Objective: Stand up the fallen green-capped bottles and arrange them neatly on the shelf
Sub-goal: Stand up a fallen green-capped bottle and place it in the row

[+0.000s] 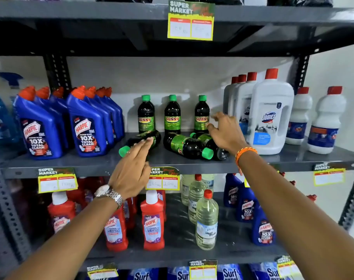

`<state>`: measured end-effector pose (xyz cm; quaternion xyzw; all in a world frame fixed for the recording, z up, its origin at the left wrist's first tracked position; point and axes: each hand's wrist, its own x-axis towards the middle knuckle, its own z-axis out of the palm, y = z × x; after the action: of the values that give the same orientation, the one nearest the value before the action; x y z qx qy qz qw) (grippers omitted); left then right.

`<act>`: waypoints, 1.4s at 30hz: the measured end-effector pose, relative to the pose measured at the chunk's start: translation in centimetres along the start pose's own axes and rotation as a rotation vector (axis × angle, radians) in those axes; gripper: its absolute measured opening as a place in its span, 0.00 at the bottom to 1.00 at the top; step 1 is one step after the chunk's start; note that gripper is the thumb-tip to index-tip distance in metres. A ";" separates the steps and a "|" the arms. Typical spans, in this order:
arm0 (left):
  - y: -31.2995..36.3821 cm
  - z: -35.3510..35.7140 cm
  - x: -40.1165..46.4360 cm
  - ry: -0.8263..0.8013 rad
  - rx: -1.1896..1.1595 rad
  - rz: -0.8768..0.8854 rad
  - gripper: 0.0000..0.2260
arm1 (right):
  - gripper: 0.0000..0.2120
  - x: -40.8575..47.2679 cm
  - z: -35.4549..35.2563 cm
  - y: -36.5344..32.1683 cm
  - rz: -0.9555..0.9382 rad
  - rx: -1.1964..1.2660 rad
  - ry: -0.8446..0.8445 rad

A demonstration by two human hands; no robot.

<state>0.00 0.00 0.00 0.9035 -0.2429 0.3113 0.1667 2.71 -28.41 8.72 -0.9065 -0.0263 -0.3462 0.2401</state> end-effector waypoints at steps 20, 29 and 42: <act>-2.8 4.2 -2.1 -0.015 0.327 -0.058 0.38 | 0.15 3.3 1.4 3.8 0.493 0.610 -0.323; -3.7 5.5 -1.7 0.152 0.250 -0.081 0.32 | 0.24 2.4 3.3 4.9 0.341 0.779 -0.165; -3.3 6.5 -1.7 0.273 0.226 -0.098 0.33 | 0.49 3.8 3.2 2.1 0.136 0.060 0.248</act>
<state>3.76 0.37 -6.49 0.8765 -0.1373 0.4480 0.1103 7.96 -29.30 8.22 -0.8489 0.0549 -0.4374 0.2915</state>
